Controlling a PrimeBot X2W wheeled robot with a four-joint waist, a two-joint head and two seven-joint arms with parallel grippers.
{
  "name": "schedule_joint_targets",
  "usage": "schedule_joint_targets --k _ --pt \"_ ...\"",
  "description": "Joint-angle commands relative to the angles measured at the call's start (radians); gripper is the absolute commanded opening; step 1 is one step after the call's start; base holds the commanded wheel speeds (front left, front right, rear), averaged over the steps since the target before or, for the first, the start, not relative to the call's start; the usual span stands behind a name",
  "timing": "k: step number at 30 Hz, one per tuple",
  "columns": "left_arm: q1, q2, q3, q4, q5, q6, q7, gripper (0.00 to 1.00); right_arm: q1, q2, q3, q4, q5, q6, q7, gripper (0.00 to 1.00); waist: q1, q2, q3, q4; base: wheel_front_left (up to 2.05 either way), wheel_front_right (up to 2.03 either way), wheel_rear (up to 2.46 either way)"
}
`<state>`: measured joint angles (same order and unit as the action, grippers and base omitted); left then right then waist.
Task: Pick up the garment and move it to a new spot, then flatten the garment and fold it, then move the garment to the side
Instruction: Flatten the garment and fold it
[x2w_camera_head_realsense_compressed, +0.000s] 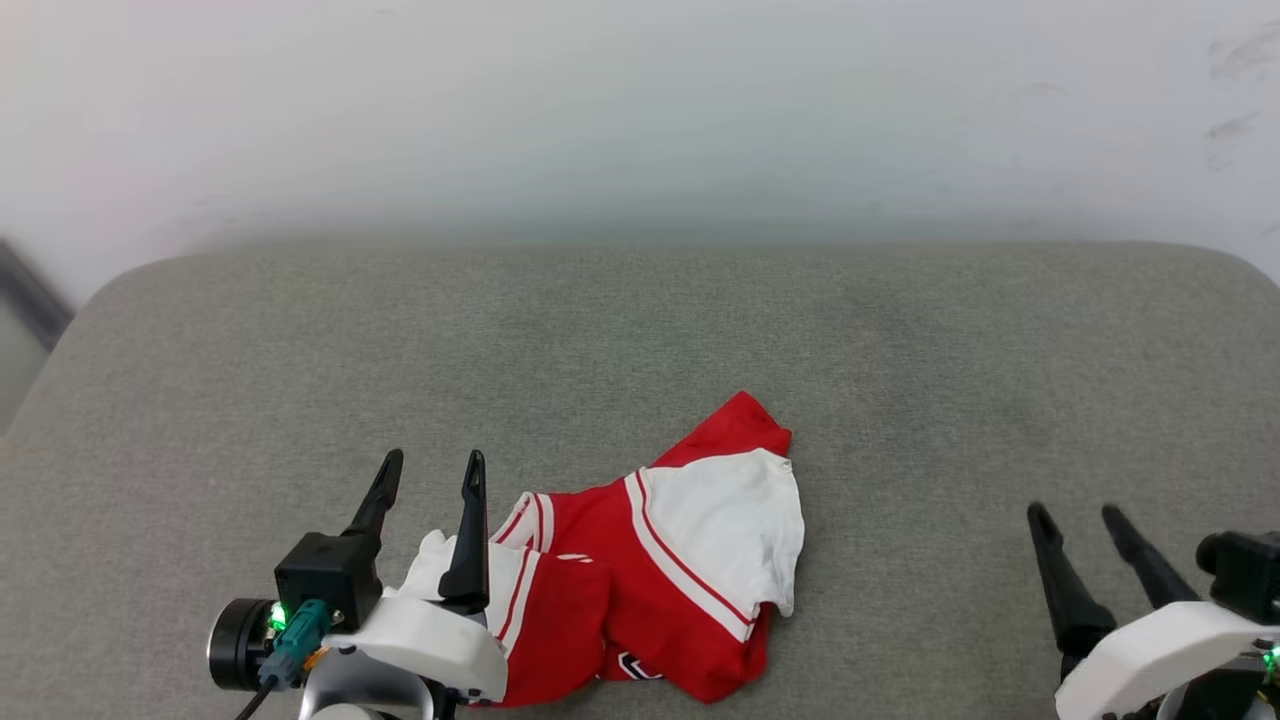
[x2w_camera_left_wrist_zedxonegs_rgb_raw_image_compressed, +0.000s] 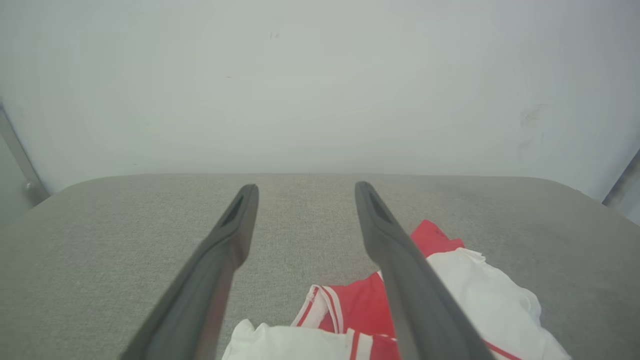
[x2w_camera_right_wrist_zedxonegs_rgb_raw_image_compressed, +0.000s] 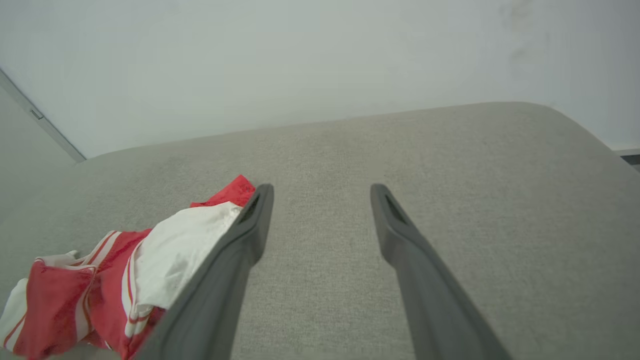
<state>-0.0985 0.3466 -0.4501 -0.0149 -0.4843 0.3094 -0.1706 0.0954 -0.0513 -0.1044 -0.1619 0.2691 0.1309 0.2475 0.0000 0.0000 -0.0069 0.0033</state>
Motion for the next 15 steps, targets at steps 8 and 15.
schedule_joint_targets --k 8,15 --pt "-0.013 -0.009 -0.016 -0.023 0.007 0.001 -0.005 1.00 -0.109 -0.046 0.008 0.154 0.098 0.000 0.227 1.00 0.0000 0.0000 0.032 0.058 0.00 0.00 0.00" --pt "-0.052 -0.034 -0.030 -0.009 0.006 -0.011 -0.019 1.00 -0.256 -0.101 0.136 0.254 0.209 0.000 0.403 1.00 0.0000 0.0000 0.099 0.129 0.00 0.00 0.00"
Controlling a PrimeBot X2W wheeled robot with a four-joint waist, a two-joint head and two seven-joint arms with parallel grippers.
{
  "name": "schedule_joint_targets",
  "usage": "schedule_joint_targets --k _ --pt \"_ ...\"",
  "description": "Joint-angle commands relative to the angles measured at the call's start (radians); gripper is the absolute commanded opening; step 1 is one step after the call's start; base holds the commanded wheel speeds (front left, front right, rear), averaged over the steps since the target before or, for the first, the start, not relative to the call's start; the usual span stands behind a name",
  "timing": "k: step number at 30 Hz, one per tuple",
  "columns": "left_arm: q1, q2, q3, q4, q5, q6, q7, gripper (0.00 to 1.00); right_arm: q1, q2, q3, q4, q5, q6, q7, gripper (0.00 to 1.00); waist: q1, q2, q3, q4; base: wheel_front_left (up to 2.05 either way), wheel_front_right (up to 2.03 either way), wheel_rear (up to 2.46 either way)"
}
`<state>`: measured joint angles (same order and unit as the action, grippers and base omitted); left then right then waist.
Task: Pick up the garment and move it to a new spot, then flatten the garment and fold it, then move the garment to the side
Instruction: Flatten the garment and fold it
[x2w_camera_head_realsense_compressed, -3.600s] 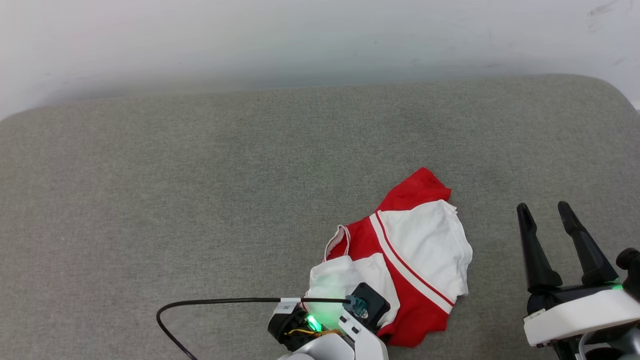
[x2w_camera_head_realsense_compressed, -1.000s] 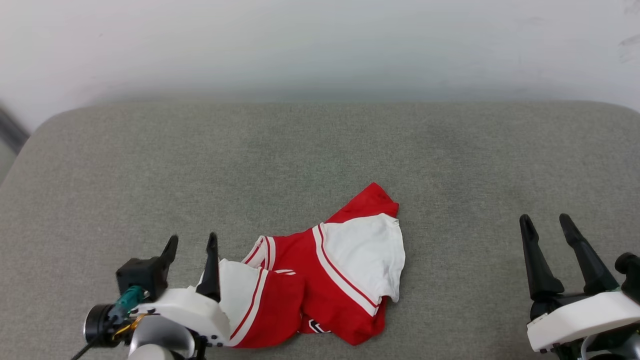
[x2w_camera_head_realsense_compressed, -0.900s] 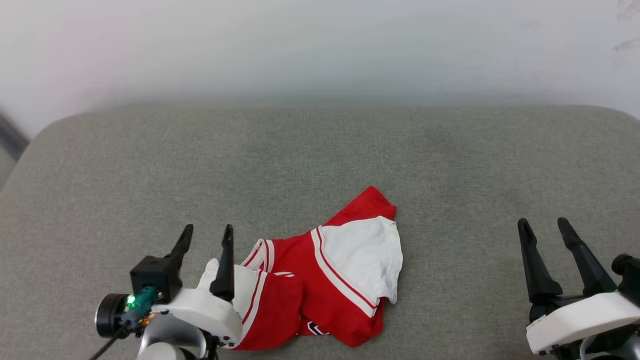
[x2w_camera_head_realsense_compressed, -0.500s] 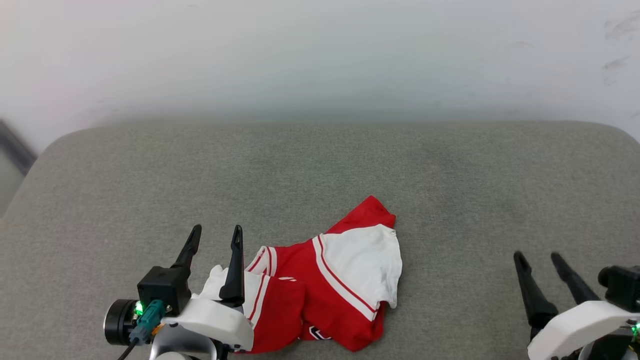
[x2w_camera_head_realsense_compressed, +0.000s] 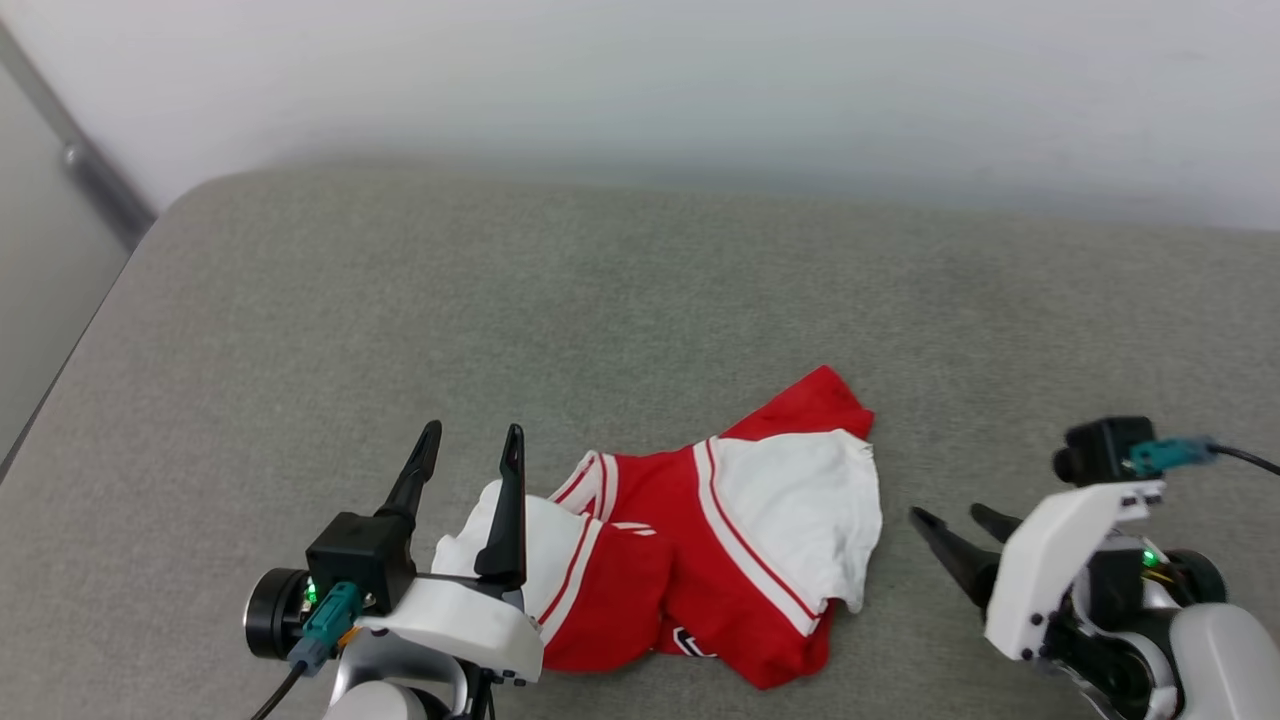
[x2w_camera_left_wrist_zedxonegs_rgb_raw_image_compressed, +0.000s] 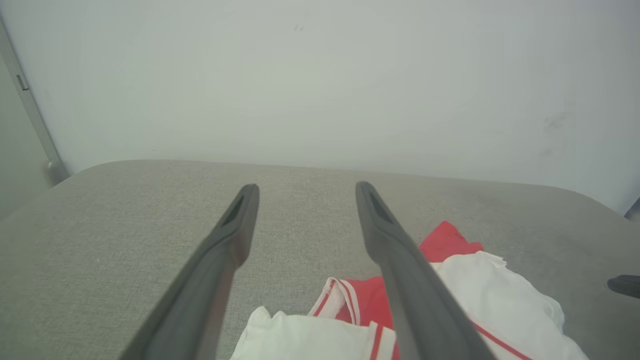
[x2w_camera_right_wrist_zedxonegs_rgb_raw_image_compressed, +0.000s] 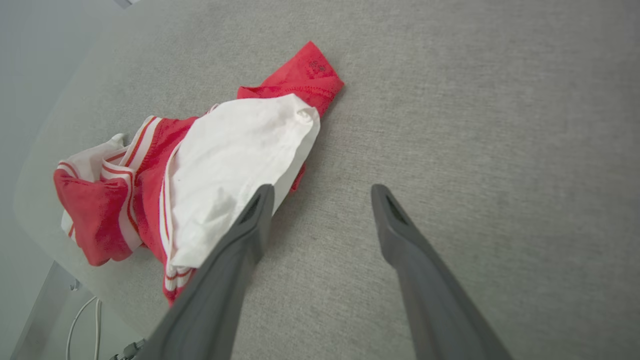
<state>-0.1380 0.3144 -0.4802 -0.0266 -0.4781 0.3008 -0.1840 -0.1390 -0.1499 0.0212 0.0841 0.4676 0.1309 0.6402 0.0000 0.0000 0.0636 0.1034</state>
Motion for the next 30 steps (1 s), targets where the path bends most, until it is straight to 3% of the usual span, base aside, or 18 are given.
schedule_joint_targets --k 1,9,10,11,12,22,23,26,30 --pt "-0.018 -0.004 0.000 0.008 0.000 -0.003 -0.008 1.00 -0.037 -0.006 0.032 0.021 0.024 0.000 0.029 1.00 0.0000 0.0000 0.037 0.037 0.00 0.00 0.00" --pt "-0.039 -0.028 -0.005 0.048 -0.013 -0.018 -0.028 1.00 -0.124 -0.029 0.144 0.113 0.099 0.000 0.118 1.00 0.0000 0.0000 0.078 0.082 0.00 0.00 0.00" --pt "-0.040 -0.029 -0.004 0.052 -0.015 -0.020 -0.031 1.00 -0.131 -0.033 0.153 0.116 0.103 0.000 0.116 0.76 0.0000 0.0000 0.079 0.084 0.00 0.00 0.00" --pt "-0.042 -0.030 -0.002 0.056 -0.016 -0.020 -0.033 1.00 -0.137 -0.033 0.158 0.117 0.111 0.000 0.109 0.05 0.0000 0.0000 0.081 0.085 0.00 0.00 0.00" --pt "-0.043 -0.031 -0.001 0.058 -0.017 -0.021 -0.034 1.00 -0.141 -0.041 0.165 0.117 0.108 0.000 0.106 0.00 0.0000 0.0000 0.082 0.084 0.00 0.00 0.00" --pt "-0.034 -0.029 0.011 0.069 -0.025 -0.015 -0.047 1.00 -0.201 -0.116 0.180 0.014 0.070 0.000 0.019 0.00 0.0000 0.0000 0.066 0.035 0.00 0.00 0.00" --pt "-0.028 -0.023 0.014 0.067 -0.028 -0.014 -0.048 1.00 -0.213 -0.156 0.138 -0.032 0.021 0.000 -0.014 0.00 0.0000 0.0000 0.063 0.007 0.00 0.00 0.00" --pt "-0.021 -0.021 0.015 0.065 -0.030 -0.010 -0.046 1.00 -0.183 -0.193 0.061 -0.072 -0.023 -0.001 -0.035 0.00 0.0000 0.0000 0.058 -0.018 0.00 0.00 0.00" --pt "-0.015 -0.017 0.017 0.064 -0.033 -0.007 -0.042 1.00 -0.084 -0.189 -0.078 -0.087 -0.070 0.000 -0.034 0.00 0.0000 0.0000 0.052 -0.045 0.00 0.00 0.00"
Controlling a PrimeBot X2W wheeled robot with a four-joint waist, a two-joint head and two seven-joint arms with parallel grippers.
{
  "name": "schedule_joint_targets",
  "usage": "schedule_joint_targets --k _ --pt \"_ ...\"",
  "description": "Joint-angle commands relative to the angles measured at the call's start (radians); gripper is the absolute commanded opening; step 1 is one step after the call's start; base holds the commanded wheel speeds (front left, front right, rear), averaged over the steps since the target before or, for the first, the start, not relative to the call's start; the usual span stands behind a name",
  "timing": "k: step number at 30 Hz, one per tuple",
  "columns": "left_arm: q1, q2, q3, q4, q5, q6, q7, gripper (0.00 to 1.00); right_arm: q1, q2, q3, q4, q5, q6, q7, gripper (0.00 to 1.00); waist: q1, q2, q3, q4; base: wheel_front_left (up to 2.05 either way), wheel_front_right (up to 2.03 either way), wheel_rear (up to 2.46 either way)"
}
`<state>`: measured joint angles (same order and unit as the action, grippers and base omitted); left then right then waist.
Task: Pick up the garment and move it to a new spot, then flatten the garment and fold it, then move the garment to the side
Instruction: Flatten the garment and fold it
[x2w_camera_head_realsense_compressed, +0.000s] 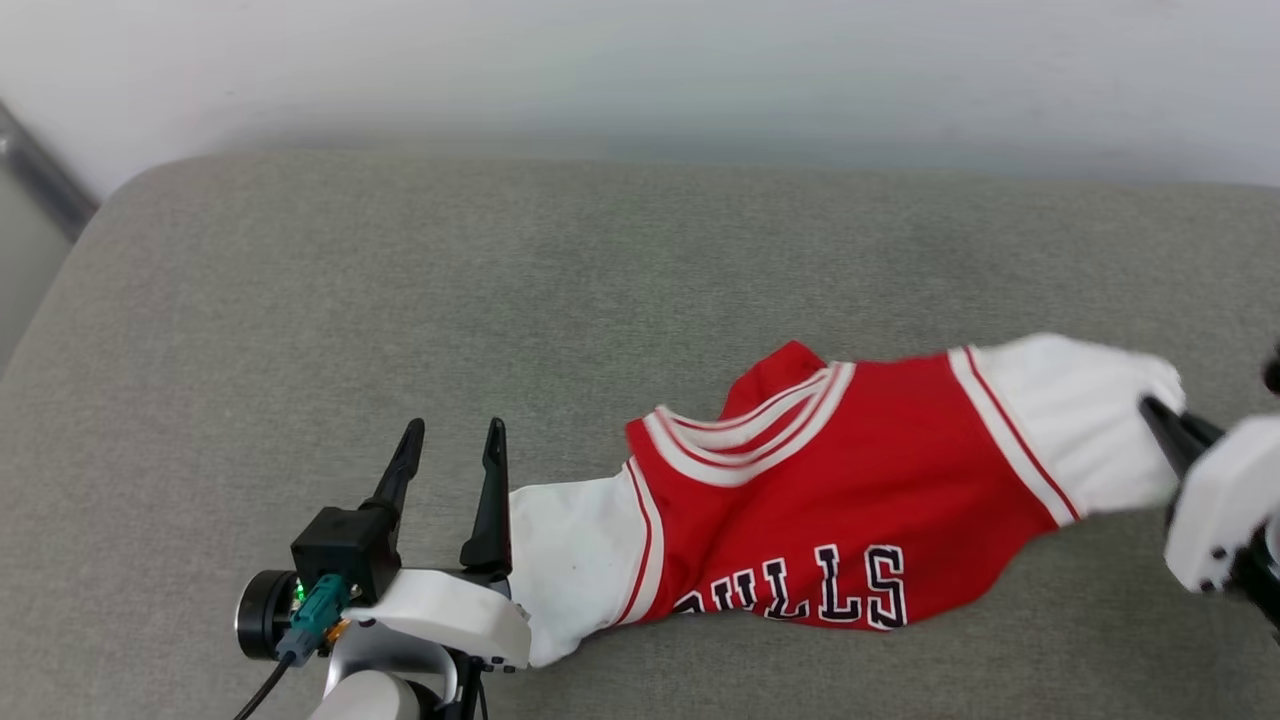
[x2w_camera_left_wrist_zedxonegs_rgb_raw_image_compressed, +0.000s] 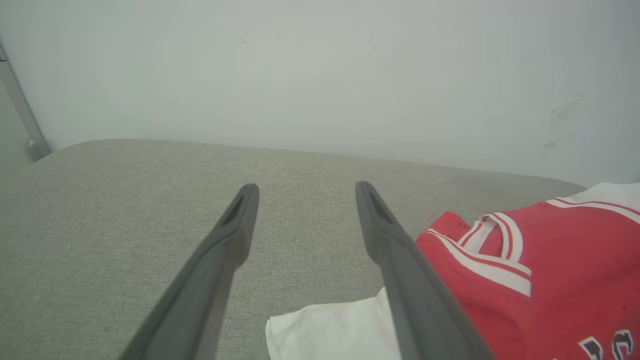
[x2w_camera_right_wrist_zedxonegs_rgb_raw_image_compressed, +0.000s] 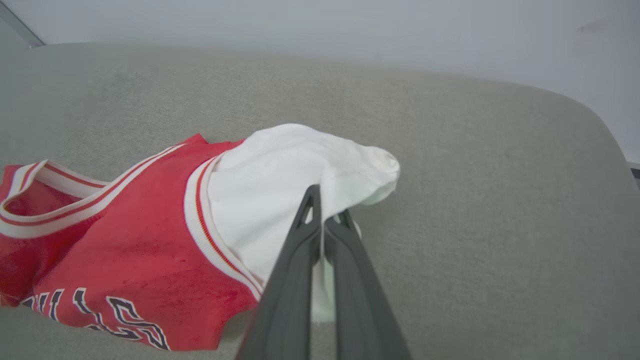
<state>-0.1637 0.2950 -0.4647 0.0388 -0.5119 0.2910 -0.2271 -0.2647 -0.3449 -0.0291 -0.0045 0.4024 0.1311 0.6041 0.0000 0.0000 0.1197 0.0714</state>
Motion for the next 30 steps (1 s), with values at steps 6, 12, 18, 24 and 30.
schedule_joint_targets --k 6,12,18,24,30 --pt "0.018 0.011 0.003 -0.006 -0.006 0.011 0.011 1.00 0.207 0.090 -0.166 0.097 -0.018 -0.001 -0.023 0.00 0.0000 0.0000 -0.005 -0.041 0.00 0.00 0.00" --pt "0.023 0.023 0.005 -0.007 -0.009 0.015 0.023 1.00 0.239 0.154 -0.173 0.301 -0.008 -0.001 -0.142 0.46 0.0000 0.0000 -0.003 -0.053 0.00 0.00 0.00" --pt "0.050 0.034 0.016 -0.005 -0.022 0.027 0.028 1.00 0.219 0.148 -0.140 0.359 0.018 -0.001 -0.319 1.00 0.0000 0.0000 -0.028 -0.067 0.00 0.00 0.00" --pt "0.085 0.049 0.029 -0.013 -0.037 0.039 0.034 1.00 0.247 0.122 -0.136 0.289 0.000 -0.001 -0.459 1.00 0.0000 0.0000 -0.061 -0.080 0.00 0.00 0.00" --pt "0.115 0.075 0.036 -0.012 -0.056 0.049 0.077 1.00 0.274 0.126 -0.108 0.147 -0.062 -0.001 -0.608 1.00 0.0000 0.0000 -0.098 -0.099 0.00 0.00 0.00"
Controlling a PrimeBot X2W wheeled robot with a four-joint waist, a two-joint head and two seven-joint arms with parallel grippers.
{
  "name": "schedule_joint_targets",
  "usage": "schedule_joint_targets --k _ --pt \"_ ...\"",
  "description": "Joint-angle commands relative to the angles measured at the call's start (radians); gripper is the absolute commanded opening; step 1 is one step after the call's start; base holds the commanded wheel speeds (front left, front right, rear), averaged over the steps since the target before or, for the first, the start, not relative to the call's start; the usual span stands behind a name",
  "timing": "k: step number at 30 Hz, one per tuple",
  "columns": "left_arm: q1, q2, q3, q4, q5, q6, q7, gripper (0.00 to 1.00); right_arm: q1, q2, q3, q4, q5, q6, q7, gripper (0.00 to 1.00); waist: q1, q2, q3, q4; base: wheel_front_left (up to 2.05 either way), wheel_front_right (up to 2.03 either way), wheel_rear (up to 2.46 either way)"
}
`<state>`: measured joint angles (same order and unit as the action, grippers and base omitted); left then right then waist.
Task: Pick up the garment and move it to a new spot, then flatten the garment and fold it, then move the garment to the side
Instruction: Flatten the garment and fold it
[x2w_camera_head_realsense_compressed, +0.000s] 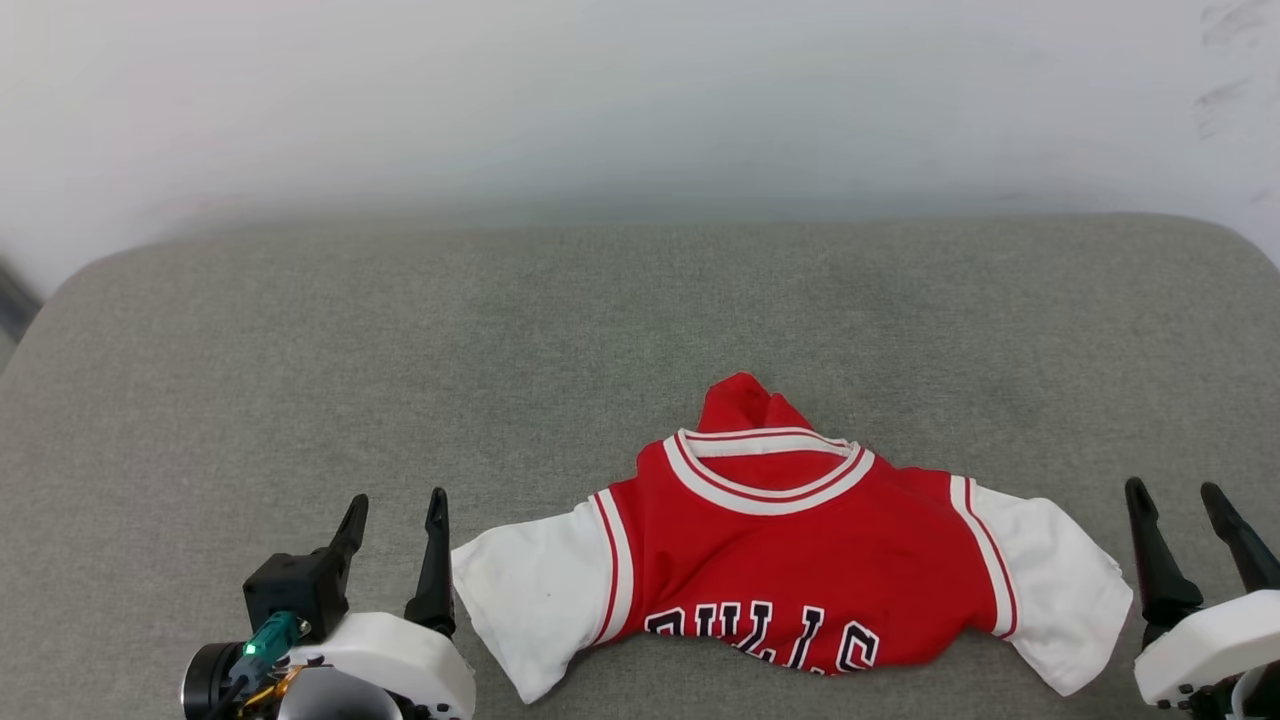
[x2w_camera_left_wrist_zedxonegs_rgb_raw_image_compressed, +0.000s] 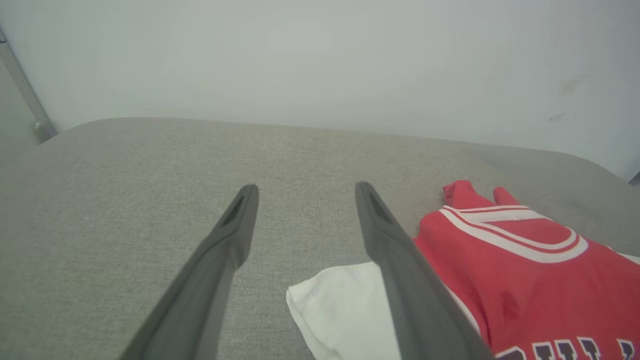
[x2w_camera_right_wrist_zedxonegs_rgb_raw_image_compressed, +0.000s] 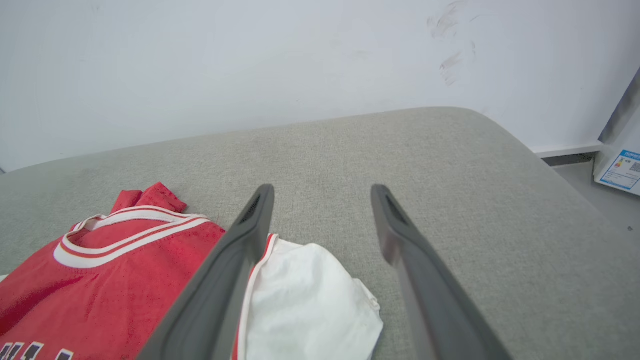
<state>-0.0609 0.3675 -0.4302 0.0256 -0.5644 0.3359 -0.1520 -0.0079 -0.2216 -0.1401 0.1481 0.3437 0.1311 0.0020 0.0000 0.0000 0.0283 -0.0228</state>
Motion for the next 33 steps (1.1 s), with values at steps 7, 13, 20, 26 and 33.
schedule_joint_targets --k 7,13,20,26,33 --pt "-0.043 0.055 -0.023 0.028 -0.049 -0.037 0.176 1.00 0.052 0.041 0.048 -0.175 -0.049 -0.001 -0.013 1.00 0.0000 0.0000 -0.007 -0.019 0.00 0.00 0.00" --pt "-0.134 0.094 -0.067 0.064 -0.090 -0.083 0.392 1.00 0.059 0.069 0.075 -0.282 -0.065 -0.001 0.005 1.00 0.0000 0.0000 0.045 -0.043 0.00 0.00 0.00" --pt "-0.243 0.142 -0.113 0.148 -0.119 -0.117 0.633 1.00 0.021 0.088 0.106 -0.339 -0.059 -0.001 0.006 1.00 0.0000 0.0000 0.142 -0.088 0.00 0.00 0.00" --pt "-0.234 0.151 -0.167 0.225 -0.173 -0.153 0.806 1.00 -0.002 0.086 0.125 -0.322 -0.047 -0.001 -0.011 1.00 0.0000 0.0000 0.183 -0.124 0.00 0.00 0.00" --pt "-0.200 0.124 -0.189 0.217 -0.196 -0.155 0.839 0.00 -0.010 0.082 0.120 -0.298 -0.023 -0.001 -0.009 1.00 0.0000 0.0000 0.180 -0.126 0.00 0.00 0.00"
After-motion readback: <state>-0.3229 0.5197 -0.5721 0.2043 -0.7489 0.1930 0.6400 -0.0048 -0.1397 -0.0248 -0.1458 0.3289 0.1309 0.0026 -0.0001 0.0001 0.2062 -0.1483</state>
